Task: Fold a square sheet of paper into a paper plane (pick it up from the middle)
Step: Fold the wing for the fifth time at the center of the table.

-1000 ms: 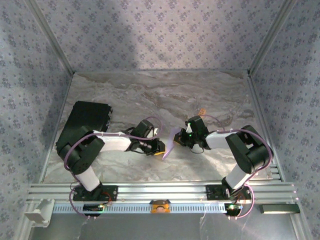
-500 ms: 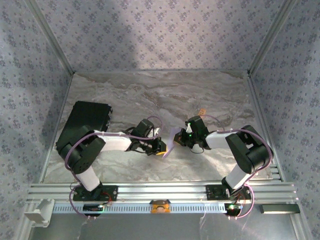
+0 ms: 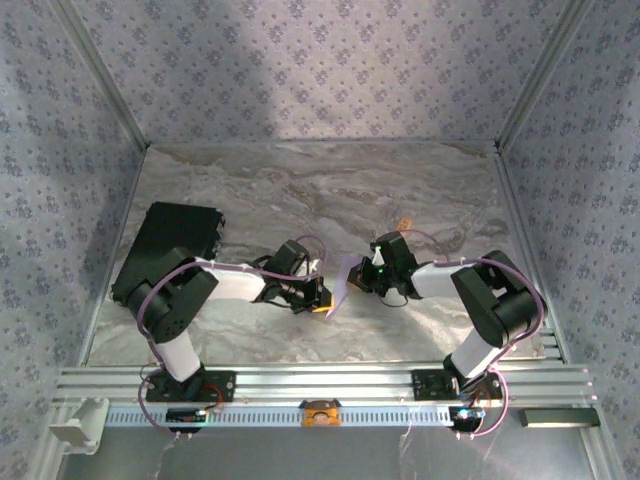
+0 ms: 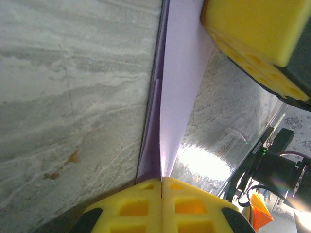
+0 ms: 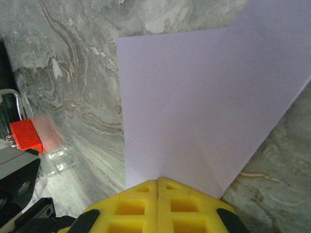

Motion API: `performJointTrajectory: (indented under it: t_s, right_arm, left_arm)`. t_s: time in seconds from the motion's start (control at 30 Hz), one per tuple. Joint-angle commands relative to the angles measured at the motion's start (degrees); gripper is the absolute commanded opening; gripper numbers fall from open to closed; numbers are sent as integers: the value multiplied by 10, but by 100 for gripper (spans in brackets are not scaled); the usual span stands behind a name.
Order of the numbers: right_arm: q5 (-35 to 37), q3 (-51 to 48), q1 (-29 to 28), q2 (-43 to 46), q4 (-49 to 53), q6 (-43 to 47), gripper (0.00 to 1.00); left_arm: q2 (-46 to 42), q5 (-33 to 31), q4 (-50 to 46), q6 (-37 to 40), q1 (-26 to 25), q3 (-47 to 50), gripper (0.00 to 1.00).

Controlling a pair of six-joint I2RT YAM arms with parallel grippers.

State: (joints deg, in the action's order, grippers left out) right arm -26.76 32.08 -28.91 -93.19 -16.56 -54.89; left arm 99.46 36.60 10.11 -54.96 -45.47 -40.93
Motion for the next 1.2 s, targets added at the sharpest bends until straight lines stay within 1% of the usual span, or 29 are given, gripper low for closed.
performJointTrajectory:
  t_s: [0.0, 0.53, 0.63, 0.7, 0.73, 0.87, 0.97, 1.17]
  right_arm:
    - [44, -12, -3, -18, 67, -2, 2]
    - [57, -13, -1, -18, 82, 3, 2]
    - [59, -13, -2, -17, 85, 3, 2]
    - [61, -13, -1, -16, 89, 4, 2]
    - [61, -13, -1, -15, 89, 4, 2]
    - [63, -12, -1, -14, 94, 7, 2]
    - [65, -12, 0, -15, 94, 7, 2]
    - [65, -11, -1, -14, 96, 7, 2]
  left_arm:
    - [15, 29, -7, 14, 0, 3, 4]
    - [24, 48, -40, 48, -7, 13, 2]
    - [19, 48, -45, 54, -10, 15, 3]
    - [16, 49, -51, 59, -12, 15, 7]
    - [13, 50, -52, 62, -13, 16, 7]
    - [-3, 52, -60, 70, -16, 20, 7]
    - [-19, 52, -65, 79, -18, 25, 4]
    - [-35, 56, -80, 97, -19, 30, 3]
